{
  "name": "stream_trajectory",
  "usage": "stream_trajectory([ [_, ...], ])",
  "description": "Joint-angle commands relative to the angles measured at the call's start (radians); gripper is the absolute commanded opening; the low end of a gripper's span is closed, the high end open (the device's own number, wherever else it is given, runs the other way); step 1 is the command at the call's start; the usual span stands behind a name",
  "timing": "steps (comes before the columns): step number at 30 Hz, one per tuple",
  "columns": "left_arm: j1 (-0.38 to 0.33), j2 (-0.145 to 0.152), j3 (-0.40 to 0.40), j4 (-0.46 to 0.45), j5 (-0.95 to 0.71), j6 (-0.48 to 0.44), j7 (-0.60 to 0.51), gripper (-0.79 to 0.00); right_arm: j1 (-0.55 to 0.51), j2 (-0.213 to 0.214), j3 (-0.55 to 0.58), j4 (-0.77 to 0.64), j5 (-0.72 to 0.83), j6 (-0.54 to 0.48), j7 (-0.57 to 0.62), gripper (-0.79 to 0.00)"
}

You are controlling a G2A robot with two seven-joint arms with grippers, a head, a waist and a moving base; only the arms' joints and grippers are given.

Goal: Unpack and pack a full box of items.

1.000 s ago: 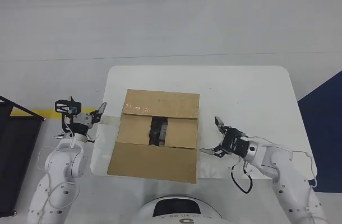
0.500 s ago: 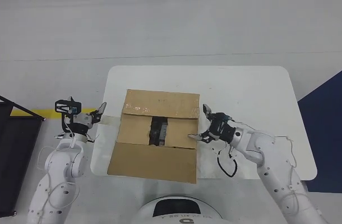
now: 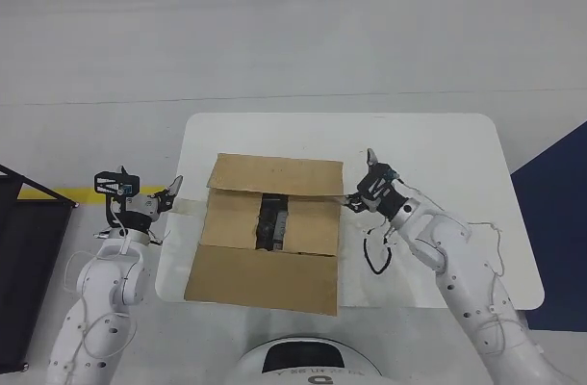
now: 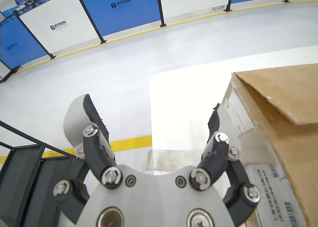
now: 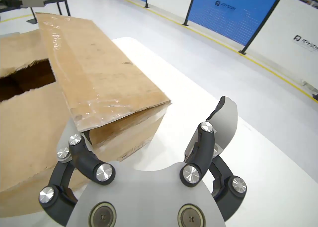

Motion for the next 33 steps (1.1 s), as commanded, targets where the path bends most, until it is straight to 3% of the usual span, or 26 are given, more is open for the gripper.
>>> stream_trajectory([
  [1,0.000,0.000,0.000,0.000,0.000,0.000,0.000,0.000,0.029,-0.007,-0.007,0.013,0.012,0.057,-0.031,0.000],
  [4,0.000,0.000,0.000,0.000,0.000,0.000,0.000,0.000,0.101,-0.023,-0.031,0.095,0.041,0.143,-0.038,0.000],
  [7,0.000,0.000,0.000,0.000,0.000,0.000,0.000,0.000,0.187,-0.043,-0.073,0.218,0.122,0.163,-0.022,0.000],
  [13,0.000,0.000,0.000,0.000,0.000,0.000,0.000,0.000,0.345,-0.085,-0.173,0.443,0.217,0.173,0.090,0.000],
  [17,0.000,0.000,0.000,0.000,0.000,0.000,0.000,0.000,0.366,-0.095,-0.184,0.479,0.237,0.162,0.046,0.000],
  [21,0.000,0.000,0.000,0.000,0.000,0.000,0.000,0.000,0.300,-0.081,-0.126,0.375,0.244,0.118,-0.074,0.000],
  [28,0.000,0.000,0.000,0.000,0.000,0.000,0.000,0.000,0.032,-0.031,0.043,0.090,0.257,-0.135,-0.259,0.000],
  [33,0.000,0.000,0.000,0.000,0.000,0.000,0.000,0.000,-0.108,-0.007,0.132,0.057,0.213,-0.264,-0.332,0.000],
])
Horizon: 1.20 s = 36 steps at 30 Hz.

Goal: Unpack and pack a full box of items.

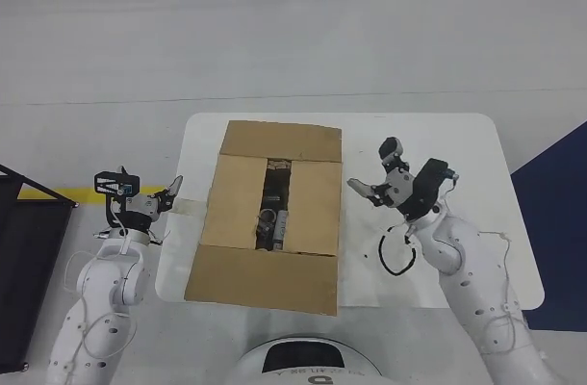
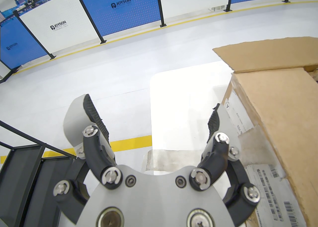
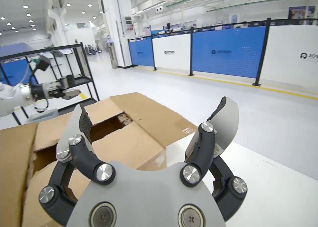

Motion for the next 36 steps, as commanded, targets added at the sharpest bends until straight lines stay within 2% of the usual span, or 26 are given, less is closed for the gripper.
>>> stream_trajectory([
  [1,-0.007,0.002,-0.010,-0.005,0.047,0.015,0.013,0.000,-0.041,0.006,0.023,0.016,-0.028,-0.016,-0.013,0.000],
  [5,-0.042,0.002,0.026,-0.008,0.163,0.013,-0.013,0.000,-0.051,0.007,0.010,0.067,-0.073,-0.017,0.010,0.000],
  [9,-0.049,0.003,0.132,-0.060,0.171,-0.192,-0.164,0.000,-0.027,0.003,-0.028,0.134,-0.094,-0.046,0.008,0.000],
  [11,-0.049,0.001,0.172,-0.083,0.121,-0.253,-0.248,0.000,-0.021,0.003,-0.036,0.159,-0.106,-0.048,-0.009,0.000],
  [14,-0.073,-0.007,0.198,-0.110,0.041,-0.226,-0.315,0.000,-0.022,0.004,-0.034,0.182,-0.110,-0.056,-0.029,0.000],
  [21,-0.073,-0.007,0.198,-0.110,0.041,-0.226,-0.315,0.000,-0.022,0.004,-0.034,0.182,-0.110,-0.056,-0.029,0.000],
  [25,-0.055,-0.004,0.151,-0.191,-0.034,-0.254,-0.283,0.000,-0.024,0.002,-0.038,0.180,-0.100,-0.045,-0.019,0.000],
  [28,-0.052,-0.003,0.160,-0.231,-0.063,-0.302,-0.309,0.000,-0.016,0.000,-0.050,0.190,-0.078,-0.040,0.013,0.000],
  [32,-0.103,-0.006,0.239,-0.236,0.001,-0.306,-0.385,0.000,-0.004,-0.002,-0.063,0.207,-0.057,-0.039,0.058,0.000],
  [36,-0.200,-0.019,0.357,-0.165,0.143,-0.235,-0.440,0.000,-0.011,0.000,-0.053,0.206,-0.046,-0.029,0.066,0.000],
])
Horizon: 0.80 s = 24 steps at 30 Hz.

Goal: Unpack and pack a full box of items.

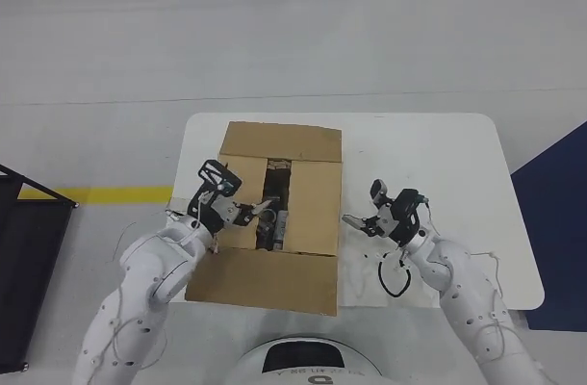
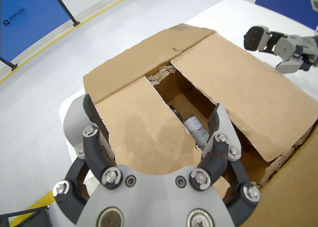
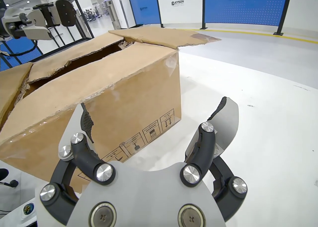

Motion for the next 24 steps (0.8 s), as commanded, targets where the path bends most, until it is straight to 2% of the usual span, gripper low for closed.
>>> stream_trajectory([
  [1,-0.053,-0.010,0.076,0.052,0.081,0.051,-0.009,0.000,-0.009,0.003,0.013,-0.006,0.005,0.000,-0.008,0.000],
  [5,-0.115,-0.025,0.165,0.118,0.110,0.077,-0.007,0.000,-0.040,0.008,0.045,-0.030,0.017,0.000,-0.031,0.000],
  [11,-0.152,-0.034,0.221,0.176,0.199,0.088,-0.036,0.000,-0.052,0.011,0.061,-0.036,0.037,0.012,0.001,0.000],
  [18,-0.160,-0.036,0.211,0.188,0.228,0.096,-0.048,0.000,-0.025,0.008,0.036,-0.032,0.059,0.018,0.077,0.000],
  [24,-0.160,-0.037,0.200,0.184,0.139,0.024,-0.059,0.000,-0.001,0.005,0.014,-0.023,0.075,0.014,0.125,0.000],
])
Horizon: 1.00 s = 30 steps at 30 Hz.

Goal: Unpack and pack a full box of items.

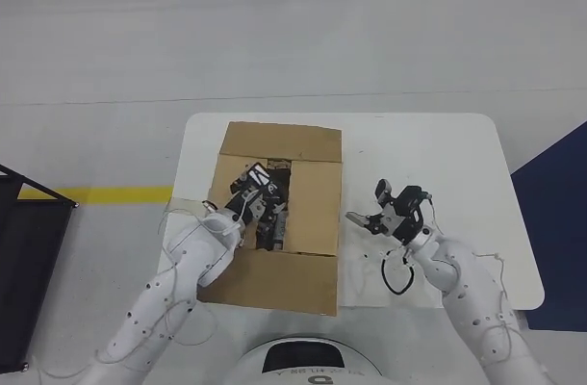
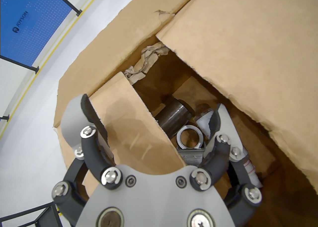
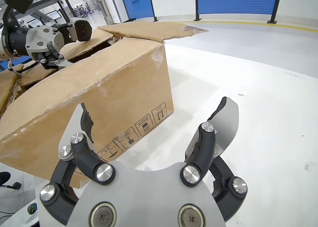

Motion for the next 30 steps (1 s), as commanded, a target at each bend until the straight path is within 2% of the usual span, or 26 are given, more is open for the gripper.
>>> stream_trajectory([
  [1,-0.004,-0.003,-0.002,-0.007,-0.056,-0.018,0.006,0.000,0.010,-0.001,-0.008,0.007,0.009,-0.004,0.018,0.000],
  [4,-0.001,-0.005,-0.047,-0.050,-0.253,-0.045,0.007,0.000,0.019,-0.002,-0.014,0.013,0.020,-0.011,0.035,0.000],
  [7,0.008,-0.004,-0.084,-0.108,-0.313,-0.027,0.015,0.000,0.023,-0.002,-0.018,0.016,0.030,-0.021,0.053,0.000],
  [10,0.011,-0.005,-0.081,-0.148,-0.337,-0.026,0.030,0.000,0.030,-0.001,-0.028,0.019,0.061,-0.081,0.072,0.000],
  [15,-0.027,-0.015,0.001,-0.141,-0.310,-0.030,0.002,0.000,0.026,0.006,-0.013,0.011,0.118,-0.169,0.093,0.000],
  [18,-0.058,-0.028,0.065,-0.116,-0.318,-0.010,-0.008,0.000,-0.006,0.019,0.047,-0.011,0.143,-0.208,0.075,0.000],
  [25,-0.133,-0.054,0.176,-0.061,-0.321,0.011,-0.026,0.000,-0.235,0.051,0.340,-0.144,0.204,-0.274,-0.156,0.000],
  [28,-0.168,-0.066,0.228,-0.017,-0.287,0.023,-0.059,0.000,-0.317,0.053,0.409,-0.194,0.210,-0.319,-0.232,0.000],
  [30,-0.186,-0.076,0.258,0.016,-0.269,0.057,-0.054,0.000,-0.353,0.053,0.415,-0.231,0.209,-0.321,-0.261,0.000],
])
